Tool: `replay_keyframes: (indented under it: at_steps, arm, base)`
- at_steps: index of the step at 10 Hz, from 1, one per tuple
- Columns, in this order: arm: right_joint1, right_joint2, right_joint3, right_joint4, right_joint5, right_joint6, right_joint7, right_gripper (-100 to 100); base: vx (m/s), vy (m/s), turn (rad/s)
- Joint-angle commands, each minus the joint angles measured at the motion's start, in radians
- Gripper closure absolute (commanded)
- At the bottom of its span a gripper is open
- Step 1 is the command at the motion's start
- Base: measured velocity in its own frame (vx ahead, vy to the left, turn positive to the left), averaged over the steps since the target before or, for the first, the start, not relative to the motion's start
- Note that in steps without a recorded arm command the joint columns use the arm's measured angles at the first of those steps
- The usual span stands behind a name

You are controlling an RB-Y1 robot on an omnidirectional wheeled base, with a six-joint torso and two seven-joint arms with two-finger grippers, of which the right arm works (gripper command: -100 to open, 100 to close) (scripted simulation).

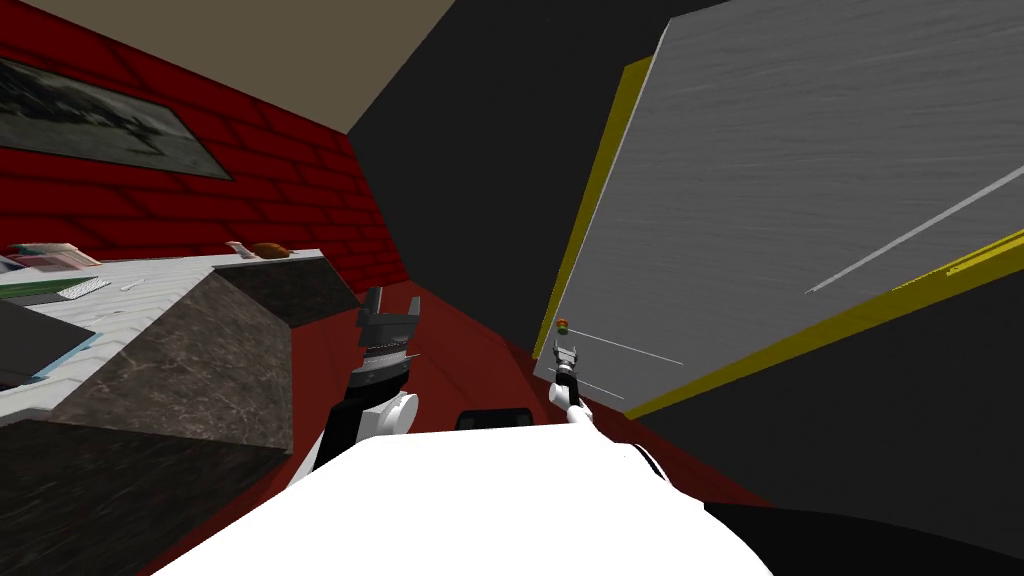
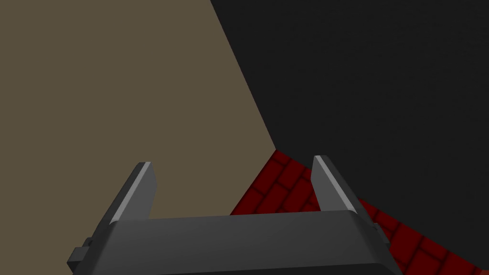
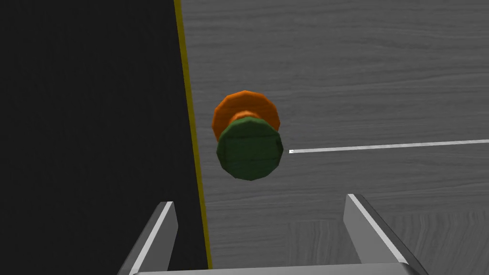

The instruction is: Pull the door open

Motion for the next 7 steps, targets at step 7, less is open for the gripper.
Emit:
replay_keyframes:
  at_steps: [7]
  arm:
    - [0.029, -0.106, -0.012, 0.047, -0.016, -0.022, -0.113, -100]
  base:
    - [0.176, -0.016, 0.083]
